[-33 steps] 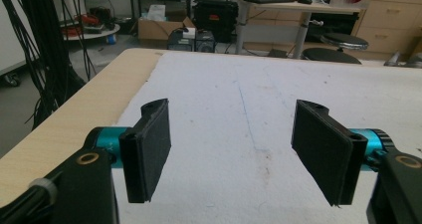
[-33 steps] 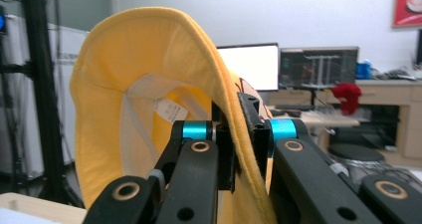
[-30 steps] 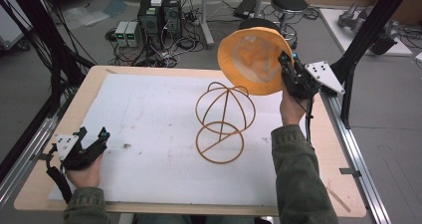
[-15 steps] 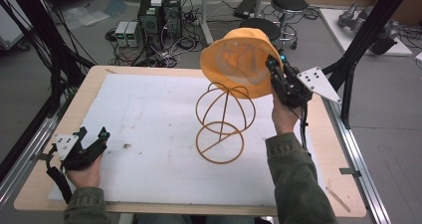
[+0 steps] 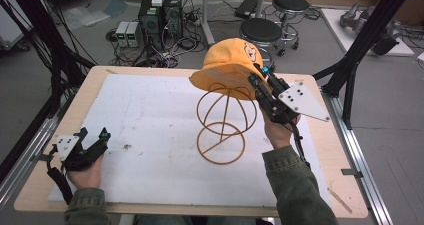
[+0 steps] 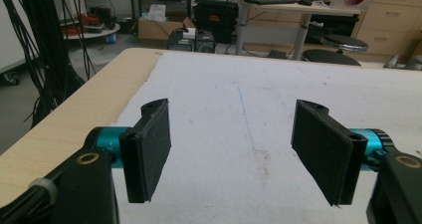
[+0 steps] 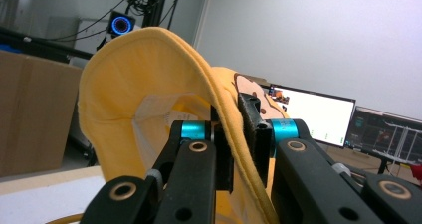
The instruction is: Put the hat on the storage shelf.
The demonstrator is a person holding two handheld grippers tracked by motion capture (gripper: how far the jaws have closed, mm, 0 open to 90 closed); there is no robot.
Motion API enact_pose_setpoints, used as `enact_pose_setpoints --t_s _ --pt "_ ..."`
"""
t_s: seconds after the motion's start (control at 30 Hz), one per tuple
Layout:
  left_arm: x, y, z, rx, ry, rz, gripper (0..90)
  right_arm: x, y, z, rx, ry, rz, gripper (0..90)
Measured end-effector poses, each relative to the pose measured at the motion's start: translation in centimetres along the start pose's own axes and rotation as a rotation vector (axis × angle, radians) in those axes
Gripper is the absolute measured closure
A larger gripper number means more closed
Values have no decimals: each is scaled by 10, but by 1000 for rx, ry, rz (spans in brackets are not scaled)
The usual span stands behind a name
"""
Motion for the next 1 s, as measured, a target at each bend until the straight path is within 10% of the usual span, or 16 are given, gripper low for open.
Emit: enact_pose_setpoints --t_s 1.0 --pt "-1 -3 -1 9 0 -22 323 -54 -59 -42 126 -118 62 783"
Point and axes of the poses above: each handheld gripper's, and its own axes: z roughly forward along the jaws, x roughly out of its top, y roughly to its right, the point moved 4 cm from there along z, roughly forward along the jaws, and after that the axes turned 15 degrees about z, right-handed, at the moved point
